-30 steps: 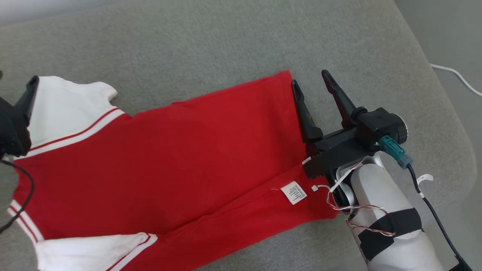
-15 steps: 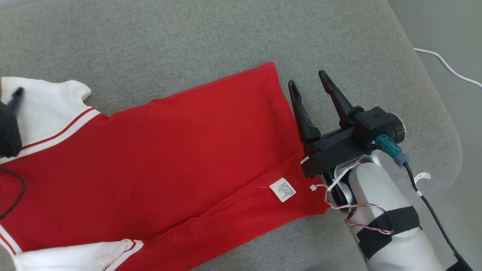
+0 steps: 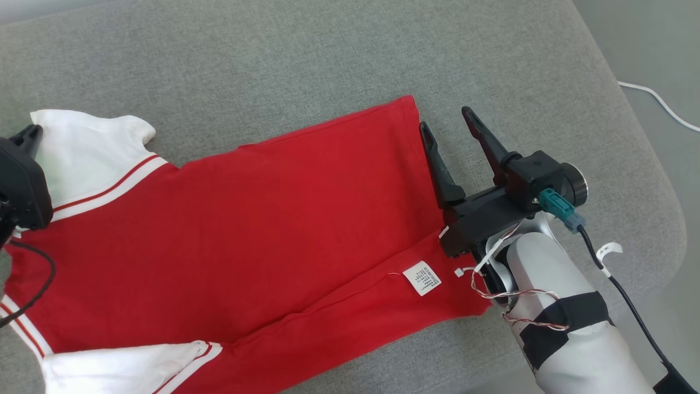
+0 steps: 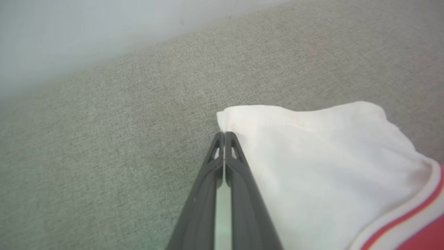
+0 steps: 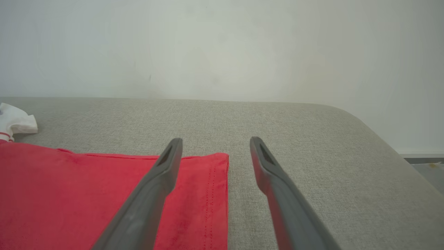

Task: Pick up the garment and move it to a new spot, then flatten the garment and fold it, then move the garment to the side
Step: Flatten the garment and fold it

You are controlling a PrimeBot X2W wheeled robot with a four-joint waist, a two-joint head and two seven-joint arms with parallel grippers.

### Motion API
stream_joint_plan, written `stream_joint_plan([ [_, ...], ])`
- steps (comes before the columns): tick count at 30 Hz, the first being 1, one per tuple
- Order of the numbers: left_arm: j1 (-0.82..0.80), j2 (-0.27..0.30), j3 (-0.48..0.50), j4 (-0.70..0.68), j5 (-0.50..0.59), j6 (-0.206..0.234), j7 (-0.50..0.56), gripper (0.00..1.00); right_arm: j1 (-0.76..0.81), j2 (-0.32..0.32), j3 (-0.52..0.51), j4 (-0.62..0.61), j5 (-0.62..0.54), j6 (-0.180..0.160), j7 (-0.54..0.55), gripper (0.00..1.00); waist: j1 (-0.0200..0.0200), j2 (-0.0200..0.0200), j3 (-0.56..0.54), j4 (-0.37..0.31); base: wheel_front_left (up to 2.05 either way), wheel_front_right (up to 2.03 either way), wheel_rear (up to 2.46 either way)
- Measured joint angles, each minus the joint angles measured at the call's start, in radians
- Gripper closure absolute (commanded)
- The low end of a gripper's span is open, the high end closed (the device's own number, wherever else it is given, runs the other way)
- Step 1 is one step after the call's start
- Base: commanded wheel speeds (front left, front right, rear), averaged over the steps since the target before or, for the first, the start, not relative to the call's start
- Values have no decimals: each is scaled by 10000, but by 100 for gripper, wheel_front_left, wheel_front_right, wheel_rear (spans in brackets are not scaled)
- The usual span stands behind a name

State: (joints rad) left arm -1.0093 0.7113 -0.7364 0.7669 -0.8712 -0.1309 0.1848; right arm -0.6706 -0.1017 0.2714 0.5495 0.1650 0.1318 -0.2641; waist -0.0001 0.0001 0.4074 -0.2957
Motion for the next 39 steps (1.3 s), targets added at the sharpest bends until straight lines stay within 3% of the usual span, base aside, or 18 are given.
stream_joint_plan([
  [3, -65, 12, -174, 56, -245, 0, -58, 100, -27, -8, 38, 180, 4, 0, 0, 0, 0, -1, -53, 57, 0, 0, 0],
  [4, -97, 33, -290, 61, -245, 0, -107, 62, -35, -8, 48, 209, 6, 0, 0, 0, 0, -1, -58, 62, 0, 0, 0],
  [5, -126, 40, -349, 81, -259, 0, -176, 0, -51, -8, 63, 236, 10, 0, 0, 0, 0, -1, -54, 60, 0, 0, 0],
  [20, -879, 174, -1331, 706, -784, 0, 314, 0, -115, 36, 257, 403, 119, 0, 0, 0, 0, -1, 202, -400, 0, 0, 0],
  [21, -934, 144, -1379, 752, -800, 0, 368, 70, -117, 36, 263, 420, 127, 0, 0, 0, 0, -1, 195, -401, 0, 0, 0],
  [22, -968, 119, -1423, 759, -840, 0, 370, 100, -134, 38, 270, 443, 127, 0, 0, 0, 0, -1, 187, -396, 0, 0, 0],
  [27, -995, 31, -1618, 717, -1118, -2, 71, 100, -350, 6, 401, 784, 159, 0, 0, 0, 0, -1, 135, -250, 0, 0, 0],
  [39, -965, -56, -2034, -173, -1350, -2, -1622, 100, -2321, -159, 961, 4148, 1220, 0, 476, 0, 0, -1, -53, 512, 0, 0, 0],
])
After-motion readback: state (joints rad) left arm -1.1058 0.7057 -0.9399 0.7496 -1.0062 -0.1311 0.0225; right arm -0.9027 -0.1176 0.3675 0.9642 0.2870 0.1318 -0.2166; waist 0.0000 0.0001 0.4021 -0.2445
